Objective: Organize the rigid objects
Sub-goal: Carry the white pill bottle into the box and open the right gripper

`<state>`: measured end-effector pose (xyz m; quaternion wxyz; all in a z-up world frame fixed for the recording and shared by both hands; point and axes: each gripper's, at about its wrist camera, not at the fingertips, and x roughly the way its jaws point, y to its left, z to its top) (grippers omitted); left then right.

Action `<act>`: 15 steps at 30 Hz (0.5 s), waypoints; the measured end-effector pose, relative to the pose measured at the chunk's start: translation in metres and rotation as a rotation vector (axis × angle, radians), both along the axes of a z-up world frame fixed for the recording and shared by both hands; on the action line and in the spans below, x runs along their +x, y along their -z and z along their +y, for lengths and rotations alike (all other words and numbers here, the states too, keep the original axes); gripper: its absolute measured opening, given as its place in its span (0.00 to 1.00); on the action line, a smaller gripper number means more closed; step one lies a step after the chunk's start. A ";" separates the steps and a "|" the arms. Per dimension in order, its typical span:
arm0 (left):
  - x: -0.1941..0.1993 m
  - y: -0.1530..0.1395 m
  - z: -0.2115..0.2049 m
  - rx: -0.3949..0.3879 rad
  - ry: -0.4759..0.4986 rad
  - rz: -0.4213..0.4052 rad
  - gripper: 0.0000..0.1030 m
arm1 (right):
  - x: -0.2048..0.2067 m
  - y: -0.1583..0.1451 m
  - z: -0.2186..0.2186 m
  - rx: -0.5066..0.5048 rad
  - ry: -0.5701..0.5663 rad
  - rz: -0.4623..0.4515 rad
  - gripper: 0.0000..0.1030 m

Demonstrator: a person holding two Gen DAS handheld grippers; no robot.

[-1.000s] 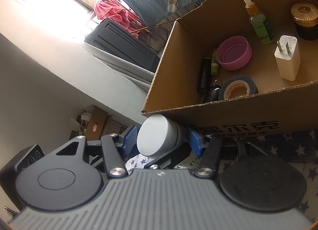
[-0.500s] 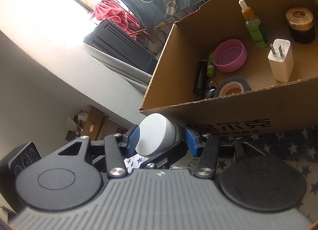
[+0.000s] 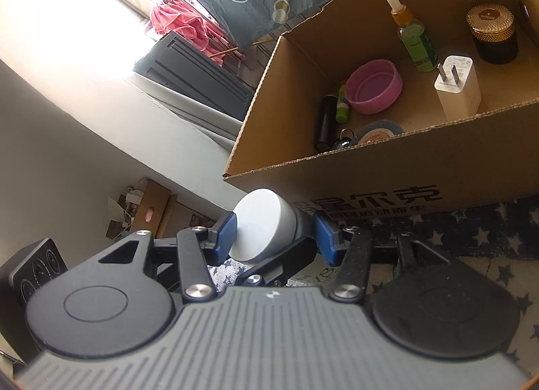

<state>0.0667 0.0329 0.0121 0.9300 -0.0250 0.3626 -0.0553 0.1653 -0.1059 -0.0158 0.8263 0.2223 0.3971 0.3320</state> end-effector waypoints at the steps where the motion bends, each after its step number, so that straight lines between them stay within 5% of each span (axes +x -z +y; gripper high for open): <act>1: 0.000 0.000 0.000 -0.001 -0.001 0.001 0.54 | 0.000 0.001 -0.001 0.005 0.000 0.003 0.49; 7: -0.017 -0.018 0.000 0.027 0.001 -0.044 0.53 | -0.008 -0.006 -0.001 0.018 -0.017 -0.008 0.49; 15: -0.033 -0.079 -0.011 0.102 0.033 -0.204 0.53 | -0.034 -0.063 -0.007 0.069 -0.062 -0.161 0.49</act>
